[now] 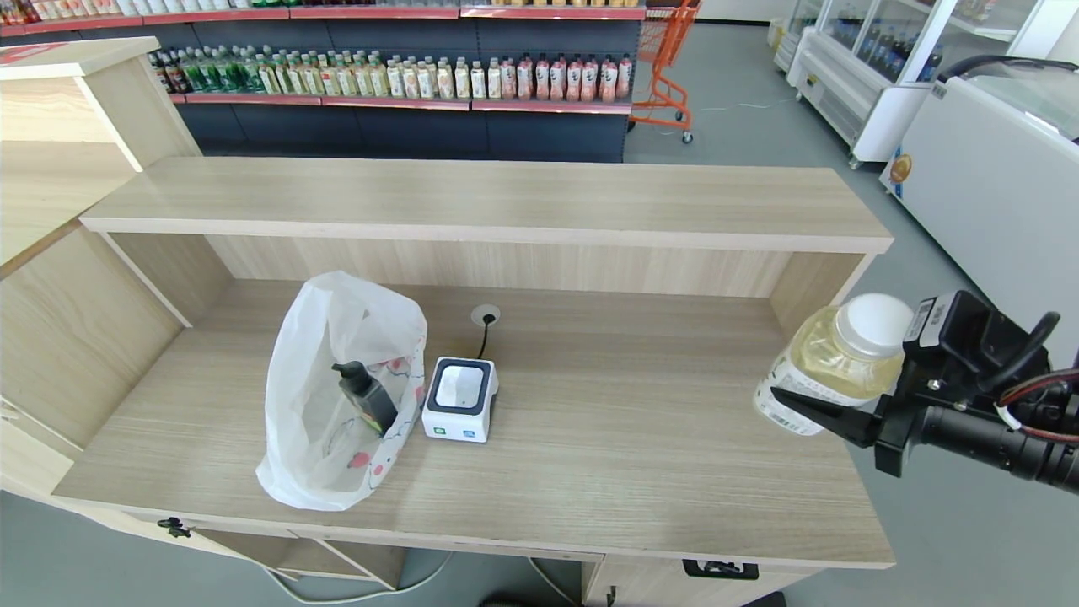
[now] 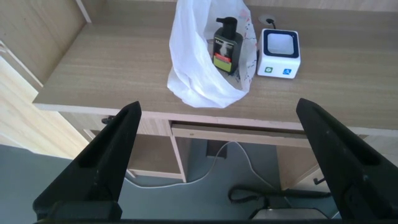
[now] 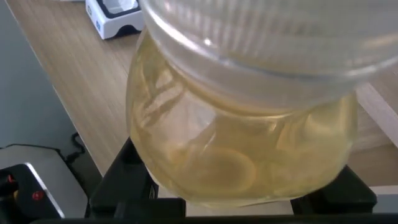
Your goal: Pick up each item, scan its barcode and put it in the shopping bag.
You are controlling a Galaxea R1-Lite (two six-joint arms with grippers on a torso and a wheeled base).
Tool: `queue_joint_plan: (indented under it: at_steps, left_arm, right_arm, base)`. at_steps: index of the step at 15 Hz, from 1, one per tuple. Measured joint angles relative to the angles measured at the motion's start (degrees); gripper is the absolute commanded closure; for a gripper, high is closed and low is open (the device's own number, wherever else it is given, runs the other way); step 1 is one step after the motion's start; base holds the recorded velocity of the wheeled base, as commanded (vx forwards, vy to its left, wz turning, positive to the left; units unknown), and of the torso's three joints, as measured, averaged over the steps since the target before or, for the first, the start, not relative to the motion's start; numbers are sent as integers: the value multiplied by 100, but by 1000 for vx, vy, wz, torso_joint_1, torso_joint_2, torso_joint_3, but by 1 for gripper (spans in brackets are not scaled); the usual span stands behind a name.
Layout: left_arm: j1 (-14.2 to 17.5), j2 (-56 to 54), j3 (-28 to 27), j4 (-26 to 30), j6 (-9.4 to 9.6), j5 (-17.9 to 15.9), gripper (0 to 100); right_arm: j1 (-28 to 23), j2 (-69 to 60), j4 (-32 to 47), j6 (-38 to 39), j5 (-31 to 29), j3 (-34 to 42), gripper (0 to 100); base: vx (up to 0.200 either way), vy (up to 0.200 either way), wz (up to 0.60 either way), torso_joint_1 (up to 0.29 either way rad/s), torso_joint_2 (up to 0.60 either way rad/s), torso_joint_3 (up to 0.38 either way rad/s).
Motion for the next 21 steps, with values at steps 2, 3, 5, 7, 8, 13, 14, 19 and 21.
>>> queue_joint_plan:
  at_steps: [2,3,5,7,8,13,14,19,21]
  left_arm:
    - [0,0,0,0,16,0,0]
    - [0,-2,0,0,24,0,0]
    - [0,-2,0,2,28,0,0]
    - [0,-2,0,2,30,-2,0]
    - [-11,-5,0,0,30,1,0]
    - [0,-7,0,0,41,0,0]
    - [0,-7,0,0,44,0,0]
    - [-5,-7,0,0,39,0,0]
    - [-2,-7,0,2,41,1,0]
  right_arm:
    - [5,-5,2,35,16,41,100]
    - [5,-5,5,68,33,49,100]
    - [5,-11,5,407,44,52,100]
    - [0,-22,0,736,30,62,100]
    - [13,-22,10,906,55,62,100]
    - [-20,0,5,1091,55,82,100]
    - [-33,6,7,1111,52,82,100]
    - [-30,59,0,1125,60,74,100]
    - [-23,88,-11,1128,74,74,100]
  base:
    - [0,0,0,0,0,0]
    - [0,200,0,2,2,-2]
    - [0,200,0,-2,2,5]
    - [0,200,0,10,0,2]
    - [0,200,0,12,7,-2]
    - [0,200,0,0,3,3]
    - [0,200,0,2,12,-2]
    - [0,120,0,0,0,1]
    - [0,0,0,0,0,0]
